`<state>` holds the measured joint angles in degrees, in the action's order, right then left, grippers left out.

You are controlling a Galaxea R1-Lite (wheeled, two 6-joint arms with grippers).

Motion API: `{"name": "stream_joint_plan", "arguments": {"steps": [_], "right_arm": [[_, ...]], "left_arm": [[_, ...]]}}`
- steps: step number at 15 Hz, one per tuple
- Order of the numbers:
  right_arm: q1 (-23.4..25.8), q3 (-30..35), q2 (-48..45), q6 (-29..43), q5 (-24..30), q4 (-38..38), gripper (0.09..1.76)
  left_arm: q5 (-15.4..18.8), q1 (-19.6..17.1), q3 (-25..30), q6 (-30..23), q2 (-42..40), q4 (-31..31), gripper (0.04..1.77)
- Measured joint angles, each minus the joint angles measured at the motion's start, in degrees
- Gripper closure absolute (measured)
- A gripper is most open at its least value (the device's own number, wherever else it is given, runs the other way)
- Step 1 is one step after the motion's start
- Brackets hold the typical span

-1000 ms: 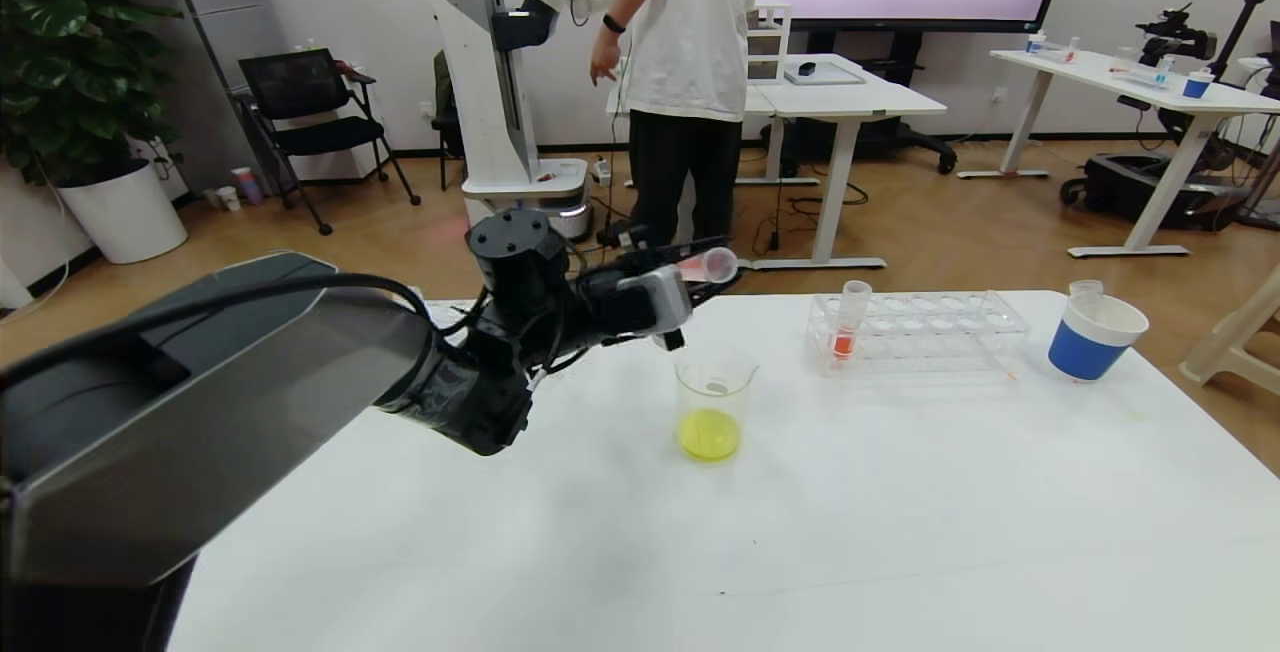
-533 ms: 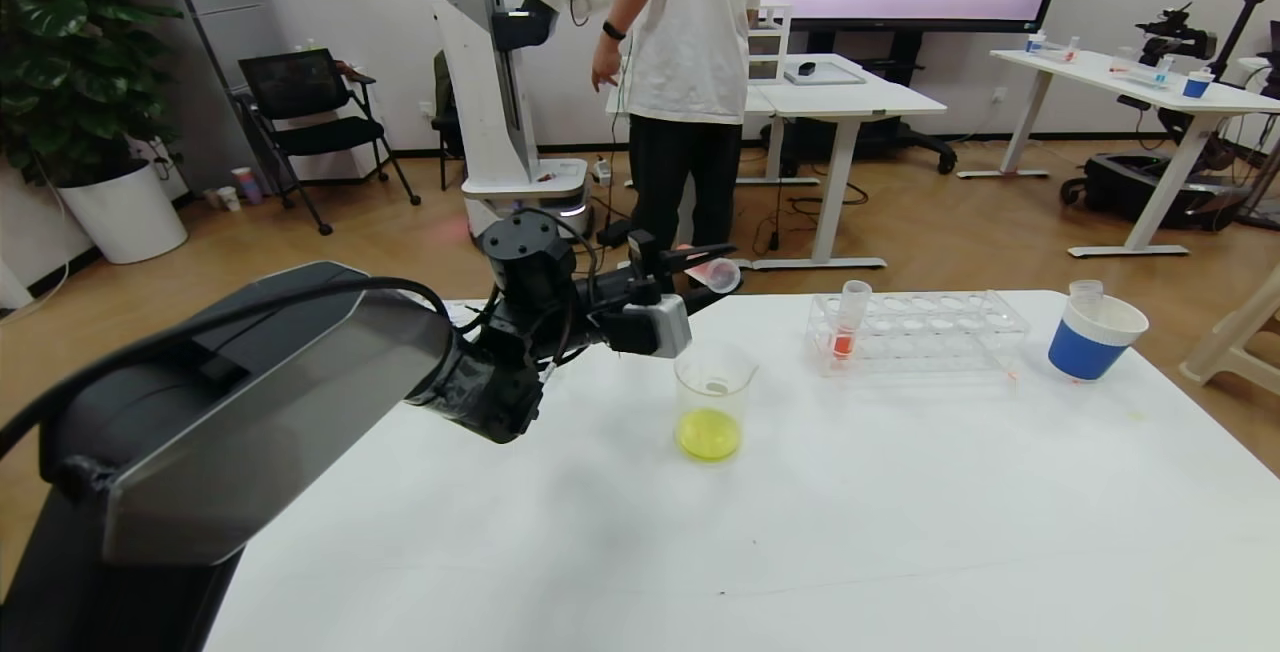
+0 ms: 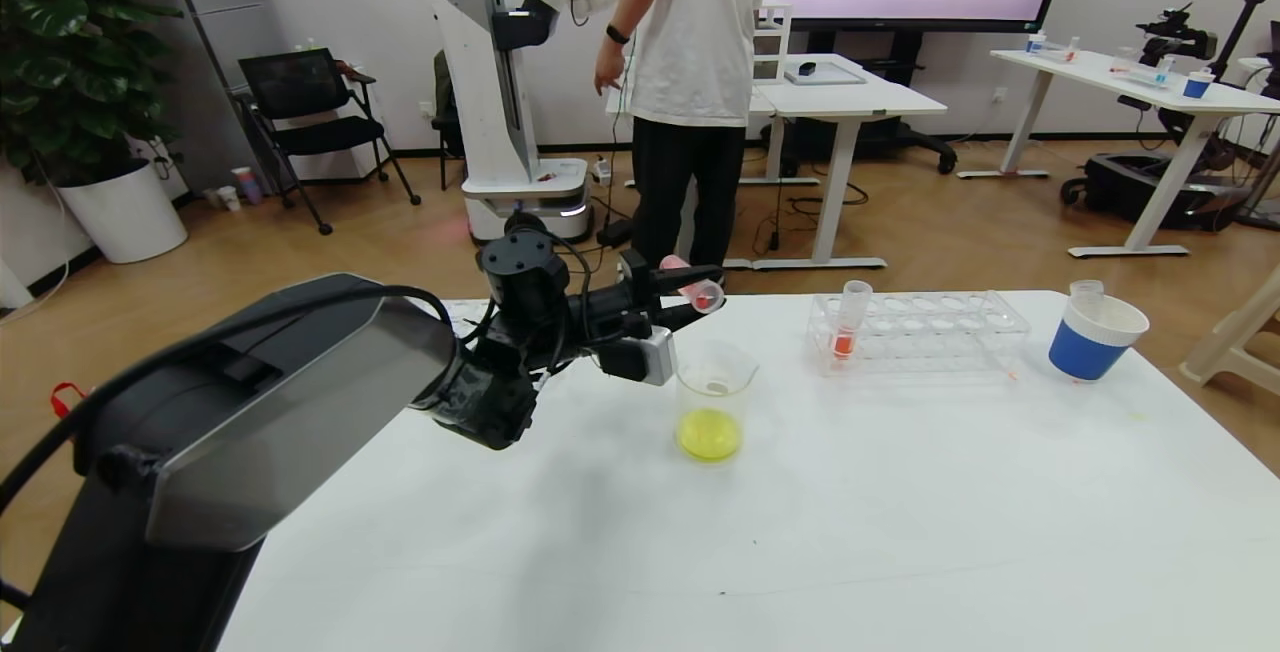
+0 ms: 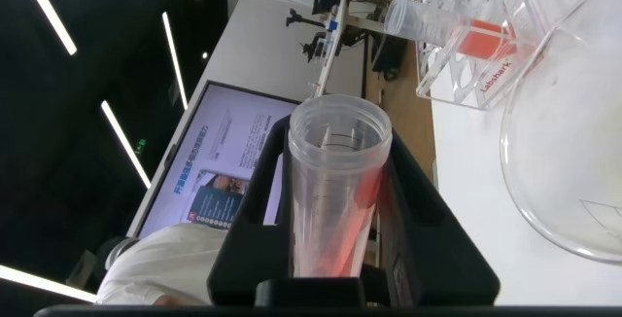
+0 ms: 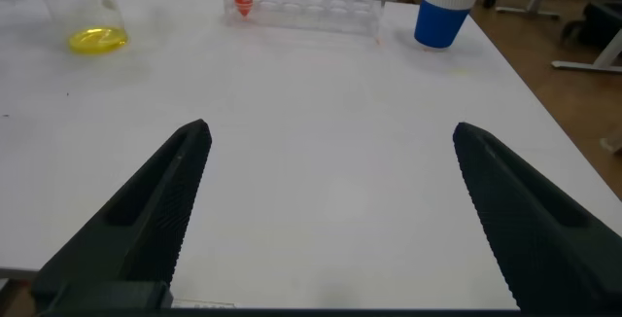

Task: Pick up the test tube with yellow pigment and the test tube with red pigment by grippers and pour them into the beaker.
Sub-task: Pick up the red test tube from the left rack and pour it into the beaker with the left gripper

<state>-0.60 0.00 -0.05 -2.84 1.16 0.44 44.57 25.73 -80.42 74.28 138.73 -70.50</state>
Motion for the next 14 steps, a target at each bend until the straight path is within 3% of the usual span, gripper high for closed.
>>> {"name": "stream_joint_plan", "arguments": {"steps": [14], "right_arm": [[0.00,0.00,0.00,0.00,0.02,0.00,0.11]], "left_arm": [[-0.45,-1.27,0.16,11.19,0.66,0.30,1.30]]}}
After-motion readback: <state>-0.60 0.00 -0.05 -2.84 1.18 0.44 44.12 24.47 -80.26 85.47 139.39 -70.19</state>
